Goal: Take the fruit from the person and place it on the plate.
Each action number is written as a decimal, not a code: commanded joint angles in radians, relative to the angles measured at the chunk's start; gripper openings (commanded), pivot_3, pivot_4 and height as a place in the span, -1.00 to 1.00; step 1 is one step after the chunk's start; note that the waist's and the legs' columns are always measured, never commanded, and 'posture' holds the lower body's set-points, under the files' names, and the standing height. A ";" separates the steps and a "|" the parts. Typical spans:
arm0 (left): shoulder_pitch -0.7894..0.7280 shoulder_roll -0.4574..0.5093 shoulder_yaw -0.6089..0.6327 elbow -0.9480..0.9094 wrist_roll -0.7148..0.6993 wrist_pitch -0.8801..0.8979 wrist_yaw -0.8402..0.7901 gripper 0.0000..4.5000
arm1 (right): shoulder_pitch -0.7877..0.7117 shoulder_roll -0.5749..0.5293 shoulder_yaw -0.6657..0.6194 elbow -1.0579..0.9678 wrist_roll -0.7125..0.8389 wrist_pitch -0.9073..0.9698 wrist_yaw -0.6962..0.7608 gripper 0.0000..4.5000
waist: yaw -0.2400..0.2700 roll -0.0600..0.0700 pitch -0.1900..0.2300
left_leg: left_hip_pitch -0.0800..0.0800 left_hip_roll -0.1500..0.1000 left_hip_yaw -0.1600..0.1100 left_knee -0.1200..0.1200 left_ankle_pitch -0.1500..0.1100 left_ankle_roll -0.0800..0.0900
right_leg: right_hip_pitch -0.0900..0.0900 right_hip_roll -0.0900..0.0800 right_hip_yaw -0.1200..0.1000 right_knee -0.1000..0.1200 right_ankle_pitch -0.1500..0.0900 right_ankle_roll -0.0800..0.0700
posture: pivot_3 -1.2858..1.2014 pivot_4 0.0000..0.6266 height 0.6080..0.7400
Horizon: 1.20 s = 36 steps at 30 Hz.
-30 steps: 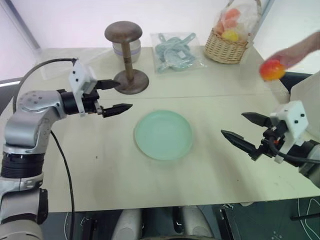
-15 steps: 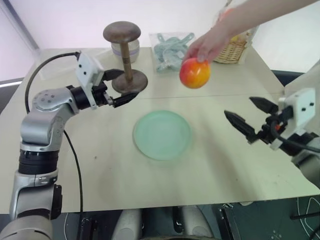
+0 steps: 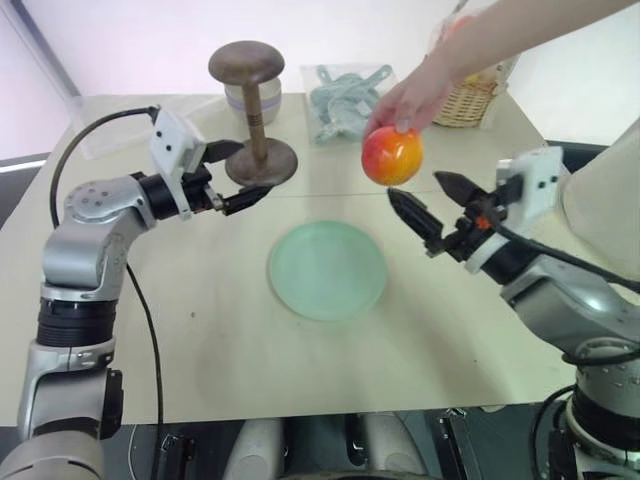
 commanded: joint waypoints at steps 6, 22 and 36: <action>0.015 0.068 0.029 -0.107 -0.123 0.089 -0.117 0.98 | -0.102 -0.040 0.032 0.133 -0.140 -0.054 0.086 1.00 | 0.000 0.000 0.000 | 0.000 0.000 0.000 0.000 0.000 0.000 | 0.000 0.000 0.000 0.000 0.000 0.000 | 0.03 -0.52 1.00; 0.041 0.126 0.032 -0.181 -0.169 0.144 -0.142 0.98 | -0.188 -0.016 0.020 0.218 -0.223 -0.064 0.181 1.00 | -0.002 0.000 0.000 | 0.000 0.000 0.000 -0.001 0.000 0.000 | -0.001 0.000 0.000 0.000 0.000 0.000 | 0.03 -0.52 1.00; 0.024 0.120 0.023 -0.160 -0.155 0.129 -0.130 0.98 | -0.218 0.108 0.077 0.215 -0.234 -0.034 0.150 1.00 | -0.002 0.001 0.000 | -0.001 0.000 0.000 -0.001 0.000 0.000 | -0.001 0.000 0.000 0.000 0.000 0.000 | 0.03 -0.52 1.00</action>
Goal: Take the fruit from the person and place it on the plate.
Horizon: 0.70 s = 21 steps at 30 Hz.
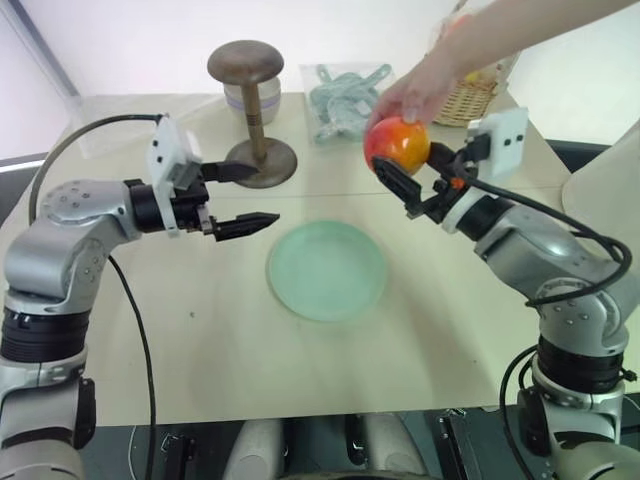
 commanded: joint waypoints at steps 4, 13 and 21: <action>-0.022 0.004 0.021 -0.009 0.000 -0.020 0.008 0.98 | -0.043 0.015 0.006 0.013 -0.038 -0.030 0.030 1.00 | -0.002 0.000 0.000 | 0.000 0.000 0.000 0.000 0.000 0.000 | 0.000 0.000 0.000 0.000 0.000 0.000 | 0.03 -0.52 1.00; -0.013 0.005 0.028 -0.022 -0.002 -0.022 0.023 0.98 | -0.079 0.023 0.013 0.093 -0.123 -0.076 0.096 1.00 | -0.001 0.000 0.000 | 0.000 0.000 0.000 0.000 0.000 0.000 | 0.000 0.000 0.000 0.000 0.000 0.000 | 0.03 -0.52 1.00; -0.004 0.005 0.031 -0.027 -0.002 -0.024 0.032 1.00 | -0.097 0.033 0.013 0.117 -0.172 -0.096 0.127 0.38 | -0.001 0.000 0.000 | 0.000 0.000 0.000 0.000 0.000 0.000 | 0.000 0.000 0.000 0.000 0.000 0.000 | 0.03 -0.52 1.00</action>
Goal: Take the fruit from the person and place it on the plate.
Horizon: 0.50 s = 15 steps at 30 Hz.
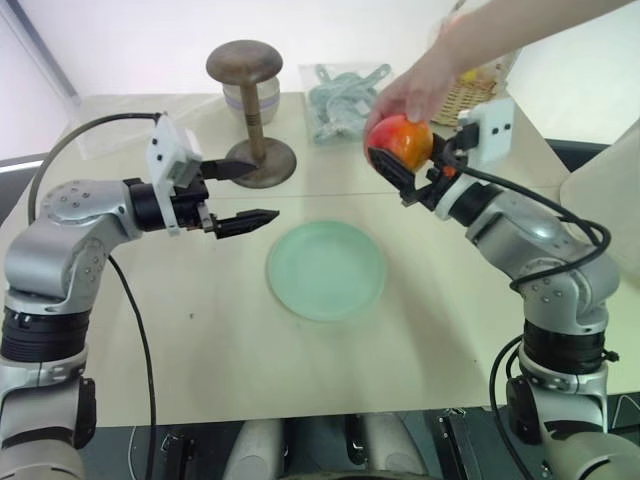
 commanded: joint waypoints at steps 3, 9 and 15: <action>-0.003 0.007 0.032 -0.026 -0.004 -0.023 0.010 1.00 | -0.035 0.011 -0.017 -0.011 -0.022 -0.026 0.011 0.34 | 0.000 0.000 0.000 | 0.000 0.000 0.000 0.000 0.000 0.000 | 0.000 0.000 0.000 0.000 0.000 0.000 | 0.03 -0.52 1.00; -0.004 0.009 0.031 -0.023 -0.003 -0.026 0.012 1.00 | -0.048 0.013 -0.023 -0.007 -0.028 -0.011 0.010 0.34 | 0.000 0.000 0.000 | 0.000 0.000 0.000 0.000 0.000 0.000 | 0.000 0.000 0.000 0.000 0.000 0.000 | 0.03 -0.52 1.00; -0.006 0.004 0.026 -0.022 -0.003 -0.029 0.017 1.00 | -0.050 -0.001 -0.029 -0.021 -0.025 0.003 0.021 0.34 | 0.000 0.000 0.000 | 0.000 0.000 0.000 0.000 0.000 0.000 | 0.000 0.000 0.000 0.000 0.000 0.000 | 0.03 -0.52 1.00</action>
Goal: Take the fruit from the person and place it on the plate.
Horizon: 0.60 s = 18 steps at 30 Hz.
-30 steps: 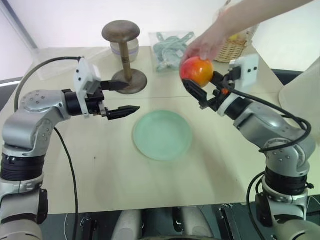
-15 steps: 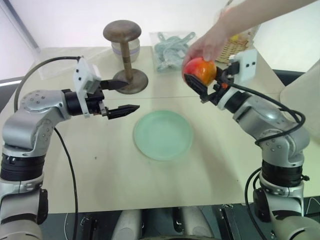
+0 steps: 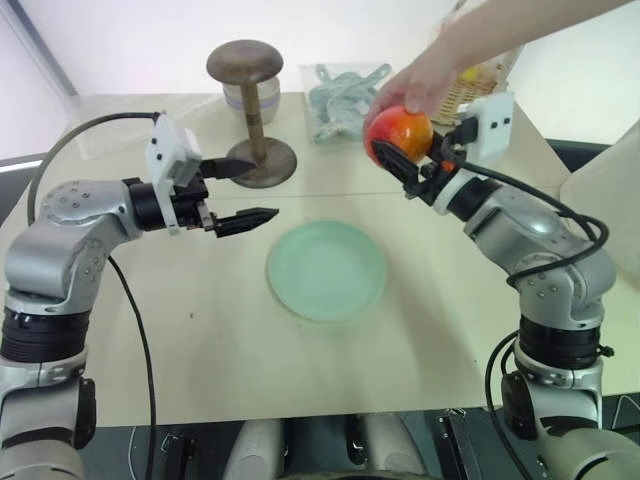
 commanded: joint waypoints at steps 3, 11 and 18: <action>-0.011 0.002 0.022 -0.018 -0.002 -0.027 0.000 1.00 | -0.005 -0.071 -0.010 -0.077 0.012 0.027 0.067 0.34 | 0.001 0.001 0.000 | 0.000 0.000 0.000 0.000 0.000 0.000 | 0.000 0.000 0.000 0.000 0.000 0.000 | 0.03 -0.52 1.00; -0.025 -0.003 0.007 0.003 0.006 -0.039 -0.008 1.00 | 0.182 -0.297 0.163 -0.243 -0.004 0.030 0.358 0.34 | 0.002 0.001 0.000 | -0.002 0.000 0.000 0.000 -0.001 0.001 | -0.001 0.000 -0.001 -0.002 0.000 0.000 | 0.03 -0.52 1.00; -0.035 0.000 0.003 0.010 0.007 -0.038 -0.014 1.00 | 0.238 -0.212 0.321 -0.173 -0.130 -0.031 0.357 0.34 | 0.000 0.000 0.001 | -0.001 0.000 0.000 0.000 0.000 0.001 | -0.001 0.000 0.000 -0.001 0.000 0.000 | 0.03 -0.52 1.00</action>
